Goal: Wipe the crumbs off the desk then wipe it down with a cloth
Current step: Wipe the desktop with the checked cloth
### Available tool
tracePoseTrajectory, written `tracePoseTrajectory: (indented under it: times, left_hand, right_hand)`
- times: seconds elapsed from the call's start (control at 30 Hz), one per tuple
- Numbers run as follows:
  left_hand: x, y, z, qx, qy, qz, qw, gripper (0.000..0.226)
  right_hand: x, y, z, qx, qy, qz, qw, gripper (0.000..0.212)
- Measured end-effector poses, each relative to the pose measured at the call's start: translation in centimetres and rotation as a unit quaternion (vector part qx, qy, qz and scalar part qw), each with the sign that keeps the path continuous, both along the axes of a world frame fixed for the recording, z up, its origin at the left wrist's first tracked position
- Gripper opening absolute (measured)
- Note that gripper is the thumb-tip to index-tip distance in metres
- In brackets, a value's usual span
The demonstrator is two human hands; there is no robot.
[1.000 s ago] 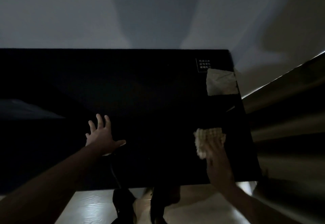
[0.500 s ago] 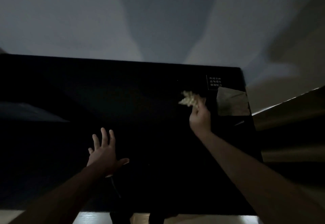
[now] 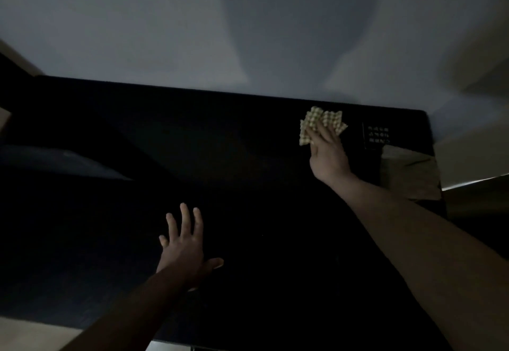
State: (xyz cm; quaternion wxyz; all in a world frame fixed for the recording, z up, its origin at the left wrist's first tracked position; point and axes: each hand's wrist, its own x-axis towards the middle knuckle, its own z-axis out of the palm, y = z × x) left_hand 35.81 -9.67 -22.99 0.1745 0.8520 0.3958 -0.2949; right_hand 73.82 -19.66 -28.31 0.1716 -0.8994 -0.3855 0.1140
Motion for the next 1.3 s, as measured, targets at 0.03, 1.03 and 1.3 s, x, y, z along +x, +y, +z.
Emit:
tracePoseTrajectory:
  times: [0.03,1.03,1.3]
  left_hand:
    - [0.0,0.0,0.1,0.001,0.000,-0.001,1.000,0.129]
    - [-0.2,-0.1,0.4,0.012,-0.022,-0.005,1.000,0.130]
    - [-0.1,-0.1,0.8,0.007,-0.022,-0.002,1.000,0.130]
  right_hand:
    - [-1.1,-1.3,0.2,0.009,0.017,0.019,1.000,0.051]
    - [-9.4,-11.6,2.3,0.008,0.041,-0.032,0.999,0.058]
    - [-12.4,-24.9,2.0,0.032,0.021,-0.028,0.999,0.059]
